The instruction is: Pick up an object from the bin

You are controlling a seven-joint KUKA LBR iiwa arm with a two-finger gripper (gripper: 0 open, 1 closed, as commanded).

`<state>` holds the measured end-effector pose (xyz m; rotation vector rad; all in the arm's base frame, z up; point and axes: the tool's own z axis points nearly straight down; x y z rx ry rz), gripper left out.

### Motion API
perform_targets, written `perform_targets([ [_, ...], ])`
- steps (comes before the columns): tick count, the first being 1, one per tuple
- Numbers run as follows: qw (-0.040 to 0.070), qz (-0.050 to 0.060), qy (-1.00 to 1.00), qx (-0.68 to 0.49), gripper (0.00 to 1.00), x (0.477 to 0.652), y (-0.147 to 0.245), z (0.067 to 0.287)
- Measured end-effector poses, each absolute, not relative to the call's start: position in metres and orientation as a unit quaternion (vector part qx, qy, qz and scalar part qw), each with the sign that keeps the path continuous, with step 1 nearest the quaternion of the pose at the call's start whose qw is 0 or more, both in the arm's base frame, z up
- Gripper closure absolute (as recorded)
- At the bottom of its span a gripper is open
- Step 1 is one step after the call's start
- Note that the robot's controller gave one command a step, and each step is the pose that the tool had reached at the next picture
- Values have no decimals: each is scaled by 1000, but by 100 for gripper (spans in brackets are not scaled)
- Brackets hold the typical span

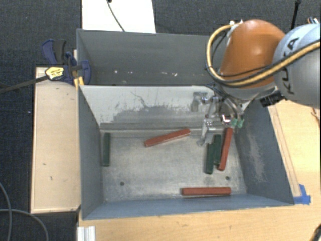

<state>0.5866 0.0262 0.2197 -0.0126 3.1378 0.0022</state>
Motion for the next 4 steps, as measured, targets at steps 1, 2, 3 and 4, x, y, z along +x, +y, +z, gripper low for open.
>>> perform_targets([
  [1,-3,-1,1000,14,0,566,-52,113],
  [2,0,1,989,-145,0,573,-74,70],
  [3,1,0,990,-144,100,574,-73,71],
  [4,5,-1,988,-155,100,533,-75,233],
])
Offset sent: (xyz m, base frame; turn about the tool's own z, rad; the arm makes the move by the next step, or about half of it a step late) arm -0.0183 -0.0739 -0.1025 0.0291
